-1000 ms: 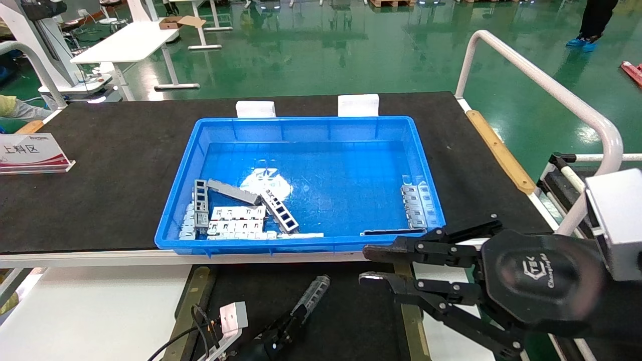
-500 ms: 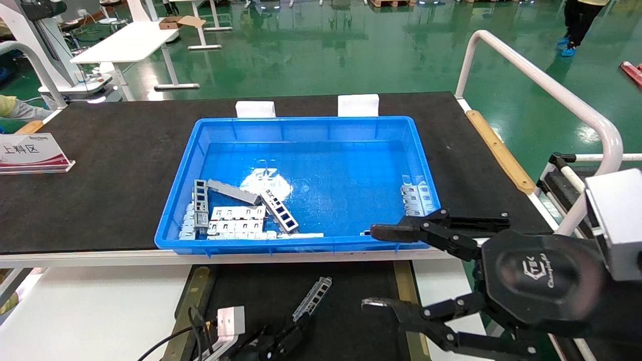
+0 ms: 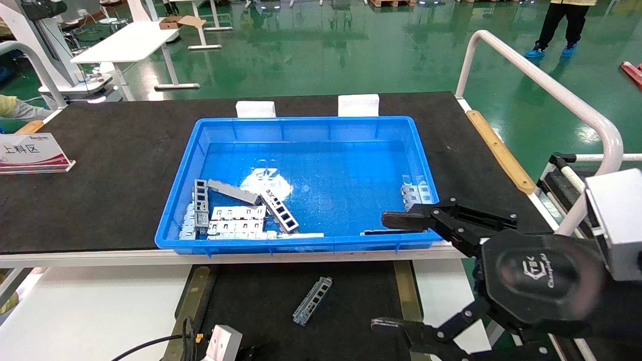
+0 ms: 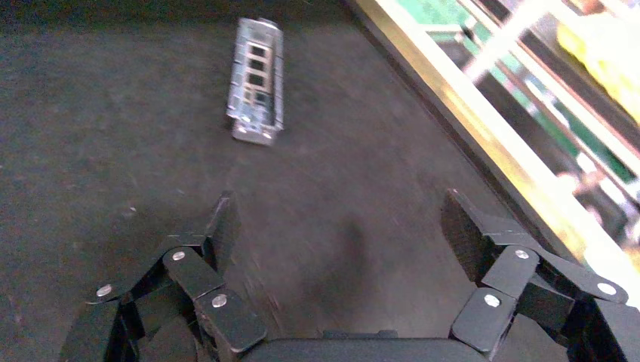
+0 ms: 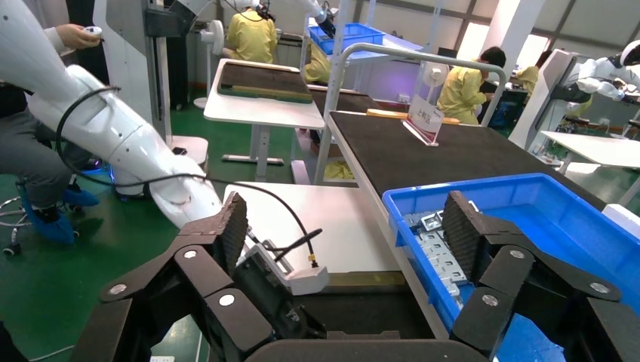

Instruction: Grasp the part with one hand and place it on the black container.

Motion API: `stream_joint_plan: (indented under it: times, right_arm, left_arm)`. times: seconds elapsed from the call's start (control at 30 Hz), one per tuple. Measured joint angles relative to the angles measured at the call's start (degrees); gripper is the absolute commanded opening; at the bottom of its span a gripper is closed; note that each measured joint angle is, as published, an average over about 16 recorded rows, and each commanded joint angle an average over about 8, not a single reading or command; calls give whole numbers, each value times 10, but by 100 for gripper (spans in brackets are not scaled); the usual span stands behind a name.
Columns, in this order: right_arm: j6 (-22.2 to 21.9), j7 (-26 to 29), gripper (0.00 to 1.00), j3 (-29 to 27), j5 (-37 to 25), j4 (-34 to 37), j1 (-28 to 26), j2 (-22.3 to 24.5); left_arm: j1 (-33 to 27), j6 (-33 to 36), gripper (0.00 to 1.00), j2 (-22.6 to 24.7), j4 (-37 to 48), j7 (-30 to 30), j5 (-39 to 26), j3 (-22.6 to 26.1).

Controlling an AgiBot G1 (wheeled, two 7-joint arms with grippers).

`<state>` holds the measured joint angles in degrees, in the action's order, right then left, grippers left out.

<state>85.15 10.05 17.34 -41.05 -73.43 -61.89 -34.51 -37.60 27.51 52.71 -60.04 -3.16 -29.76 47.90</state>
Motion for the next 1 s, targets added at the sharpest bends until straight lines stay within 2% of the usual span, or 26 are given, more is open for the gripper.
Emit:
stream_joint_plan:
  times: [0.57,1.0]
  right_arm:
    - [0,0,100,0,0,0,0,0]
    - [0,0,100,1,0,0,0,0]
  left_arm:
    - [-64,75,100,-106,-63,25,-94,70]
    - [-86,79,100,-143,-102,49,-125,90]
